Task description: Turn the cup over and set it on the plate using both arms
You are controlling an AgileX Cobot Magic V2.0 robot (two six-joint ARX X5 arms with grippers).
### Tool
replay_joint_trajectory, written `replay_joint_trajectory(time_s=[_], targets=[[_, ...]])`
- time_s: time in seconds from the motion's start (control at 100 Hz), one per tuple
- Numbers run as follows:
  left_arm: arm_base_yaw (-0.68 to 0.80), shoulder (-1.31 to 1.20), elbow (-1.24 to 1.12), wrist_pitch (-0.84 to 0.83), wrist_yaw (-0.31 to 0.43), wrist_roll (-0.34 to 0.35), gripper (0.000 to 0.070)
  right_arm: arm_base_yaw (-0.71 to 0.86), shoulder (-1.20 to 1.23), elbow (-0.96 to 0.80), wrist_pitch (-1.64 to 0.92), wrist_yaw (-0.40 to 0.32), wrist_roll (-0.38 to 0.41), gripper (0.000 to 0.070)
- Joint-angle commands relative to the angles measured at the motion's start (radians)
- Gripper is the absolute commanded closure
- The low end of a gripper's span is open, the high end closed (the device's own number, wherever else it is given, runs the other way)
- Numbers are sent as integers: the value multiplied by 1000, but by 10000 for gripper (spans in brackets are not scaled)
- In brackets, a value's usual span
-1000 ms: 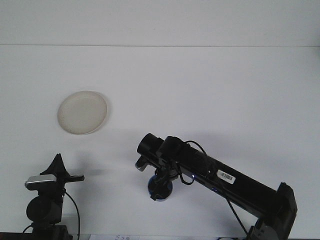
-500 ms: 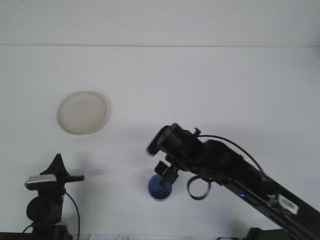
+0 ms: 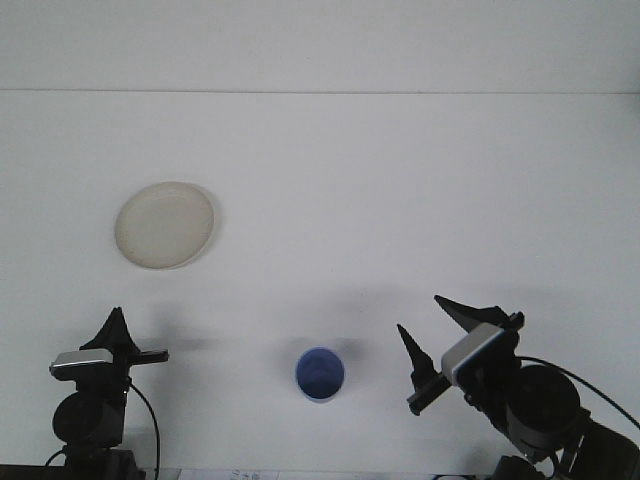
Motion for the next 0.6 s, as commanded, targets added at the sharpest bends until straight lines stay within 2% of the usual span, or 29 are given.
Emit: replay_joint_trajectory(time_s=[0.0, 0.14, 0.18, 0.42, 0.52, 0.59], targets=[[2, -2, -19, 14, -2, -4, 685, 13, -82, -105, 91, 3, -11, 241], [2, -2, -19, 16, -2, -3, 685, 13, -247, -255, 178, 4, -10, 244], [2, -2, -19, 16, -2, -22, 685, 13, -280, -279, 179, 5, -8, 244], [2, -2, -19, 17, -2, -233, 685, 13, -344, -304, 157, 4, -7, 244], [2, -2, -18, 19, -1, -345, 686, 13, -344, -304, 153, 4, -7, 244], [2, -1, 6, 7, 37, -393, 688, 13, -344, -304, 149, 4, -7, 244]])
